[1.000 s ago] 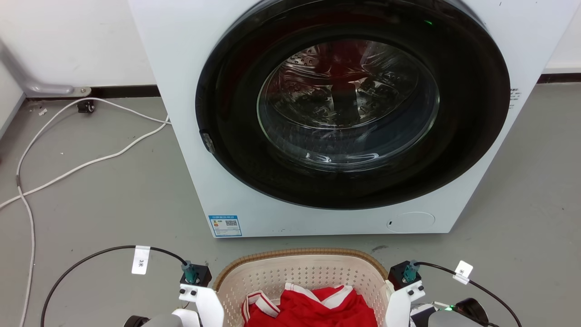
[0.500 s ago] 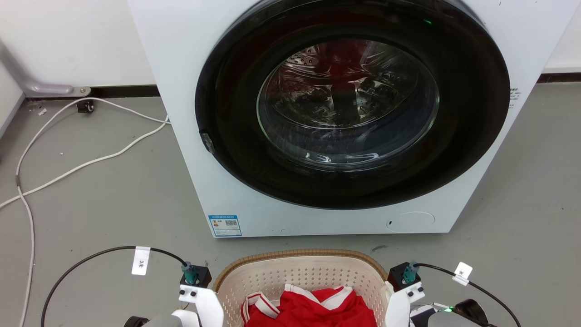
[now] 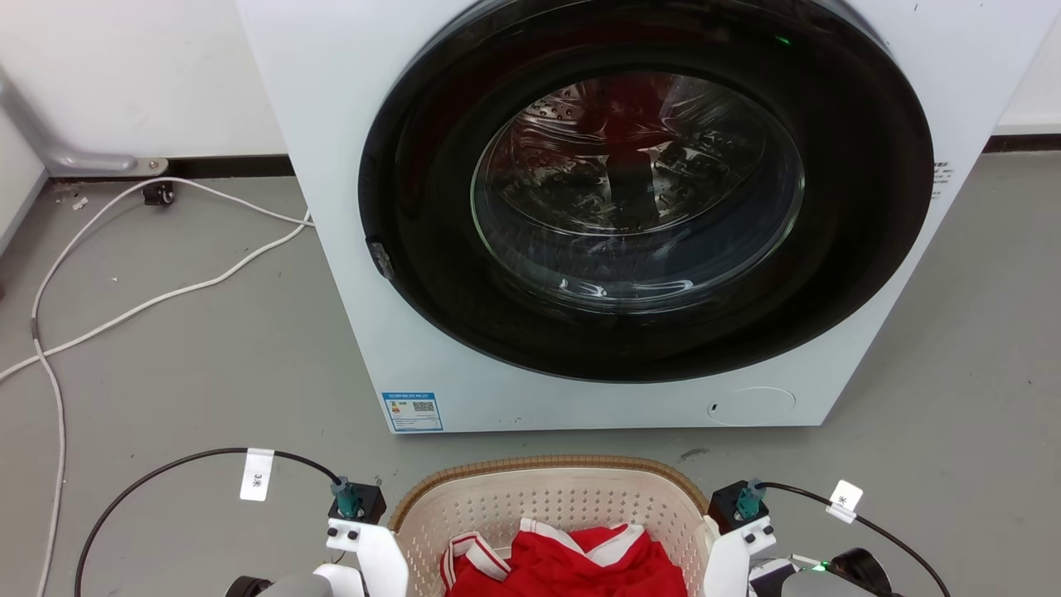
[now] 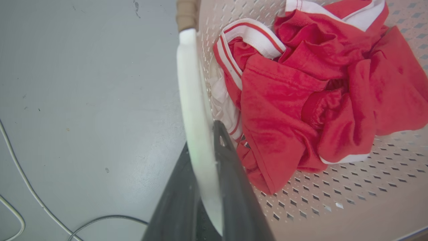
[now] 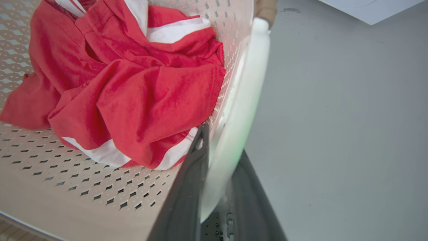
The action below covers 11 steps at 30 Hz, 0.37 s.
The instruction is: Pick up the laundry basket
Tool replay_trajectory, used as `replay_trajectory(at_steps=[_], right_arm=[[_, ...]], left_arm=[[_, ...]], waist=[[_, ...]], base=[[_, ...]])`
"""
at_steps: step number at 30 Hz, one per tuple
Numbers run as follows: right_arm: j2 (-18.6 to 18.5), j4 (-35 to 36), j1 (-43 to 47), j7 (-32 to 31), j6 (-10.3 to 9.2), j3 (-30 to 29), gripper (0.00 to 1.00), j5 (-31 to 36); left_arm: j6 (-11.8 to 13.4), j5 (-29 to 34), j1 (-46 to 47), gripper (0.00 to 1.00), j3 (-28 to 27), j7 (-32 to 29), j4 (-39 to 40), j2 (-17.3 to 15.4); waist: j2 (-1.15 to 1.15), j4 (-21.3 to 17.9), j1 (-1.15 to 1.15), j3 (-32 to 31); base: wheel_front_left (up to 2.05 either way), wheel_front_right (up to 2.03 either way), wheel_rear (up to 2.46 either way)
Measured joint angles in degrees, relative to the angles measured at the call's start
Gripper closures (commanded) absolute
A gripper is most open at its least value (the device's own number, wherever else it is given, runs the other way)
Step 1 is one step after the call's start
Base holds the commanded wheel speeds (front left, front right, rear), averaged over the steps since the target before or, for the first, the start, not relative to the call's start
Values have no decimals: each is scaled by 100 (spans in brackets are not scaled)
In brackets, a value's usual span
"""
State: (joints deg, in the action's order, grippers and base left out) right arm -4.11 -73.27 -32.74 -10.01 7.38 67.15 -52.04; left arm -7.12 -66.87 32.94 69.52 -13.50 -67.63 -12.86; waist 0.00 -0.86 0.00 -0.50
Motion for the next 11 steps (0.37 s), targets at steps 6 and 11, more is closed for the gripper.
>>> replay_trajectory(at_steps=[6,11], right_arm=[[-2,-9,-10,16,0,62,100,-71],[-4,-12,-12,16,0,113,100,-115]], left_arm=[[0,-62,10,100,55,7,-2,-1],[0,-99,17,100,93,8,-8,-1]], waist=[[0,-6,0,-1],[0,-5,0,-3]], base=[[0,0,0],[0,0,0]])
